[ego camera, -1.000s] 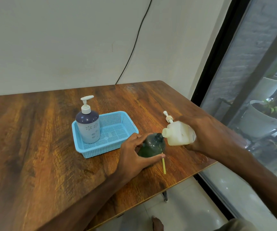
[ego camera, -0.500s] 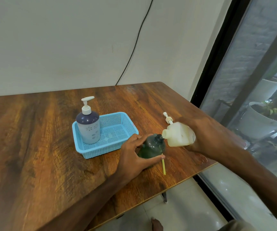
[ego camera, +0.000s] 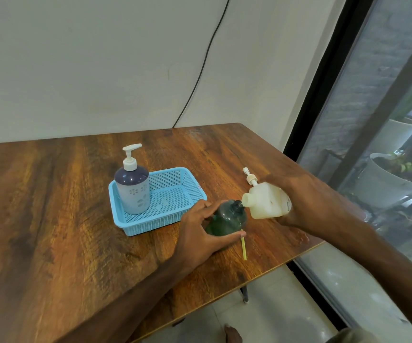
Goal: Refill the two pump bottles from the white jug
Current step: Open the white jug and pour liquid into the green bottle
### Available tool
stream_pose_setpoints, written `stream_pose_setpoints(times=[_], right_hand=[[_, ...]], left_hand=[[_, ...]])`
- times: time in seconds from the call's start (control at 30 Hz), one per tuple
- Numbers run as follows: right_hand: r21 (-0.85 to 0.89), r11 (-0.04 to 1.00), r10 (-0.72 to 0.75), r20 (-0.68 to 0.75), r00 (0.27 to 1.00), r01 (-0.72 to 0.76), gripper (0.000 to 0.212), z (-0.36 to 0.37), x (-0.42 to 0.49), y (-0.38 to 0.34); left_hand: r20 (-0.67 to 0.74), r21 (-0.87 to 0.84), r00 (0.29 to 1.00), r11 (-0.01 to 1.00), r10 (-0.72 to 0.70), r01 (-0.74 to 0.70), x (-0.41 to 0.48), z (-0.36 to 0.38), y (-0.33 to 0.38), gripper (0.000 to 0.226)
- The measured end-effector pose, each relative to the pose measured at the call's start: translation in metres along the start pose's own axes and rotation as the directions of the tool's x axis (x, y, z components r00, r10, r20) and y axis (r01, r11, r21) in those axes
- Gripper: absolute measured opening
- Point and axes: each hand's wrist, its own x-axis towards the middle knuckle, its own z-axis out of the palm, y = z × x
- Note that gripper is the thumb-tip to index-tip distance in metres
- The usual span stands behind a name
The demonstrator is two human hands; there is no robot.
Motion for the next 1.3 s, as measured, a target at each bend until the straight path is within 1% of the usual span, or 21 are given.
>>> stream_pose_setpoints(times=[0.2, 0.4, 0.6, 0.73, 1.1, 1.3], right_hand=[[-0.010, 1.000, 0.008, 0.006, 1.000, -0.008, 0.077, -0.0018, 0.0005, -0.0013], [-0.024, 1.000, 0.015, 0.008, 1.000, -0.014, 0.078, -0.0018, -0.0001, -0.0031], [-0.034, 0.999, 0.009, 0.000, 1.000, -0.009, 0.074, -0.0040, -0.0003, -0.0034], [-0.040, 0.999, 0.008, -0.003, 1.000, -0.008, 0.075, -0.0046, -0.0009, -0.0039], [-0.033, 0.999, -0.003, -0.002, 1.000, 0.003, 0.070, -0.0075, -0.0008, -0.0066], [-0.064, 0.998, 0.003, 0.012, 1.000, -0.002, 0.074, -0.0055, 0.0003, -0.0051]], left_hand=[[0.003, 0.012, 1.000, 1.000, -0.008, 0.008, -0.0003, 0.0006, -0.0016, 0.084], [-0.002, 0.007, 1.000, 1.000, 0.005, -0.005, 0.0003, -0.0007, 0.0011, 0.078], [-0.006, -0.011, 1.000, 1.000, 0.004, -0.004, 0.0000, 0.0004, -0.0010, 0.082], [-0.001, -0.008, 1.000, 1.000, -0.001, 0.001, 0.0004, 0.0005, -0.0017, 0.083], [-0.005, 0.007, 1.000, 1.000, 0.003, -0.003, 0.0004, 0.0007, -0.0019, 0.083], [-0.004, 0.000, 1.000, 1.000, 0.003, -0.003, 0.0000, 0.0011, -0.0028, 0.082]])
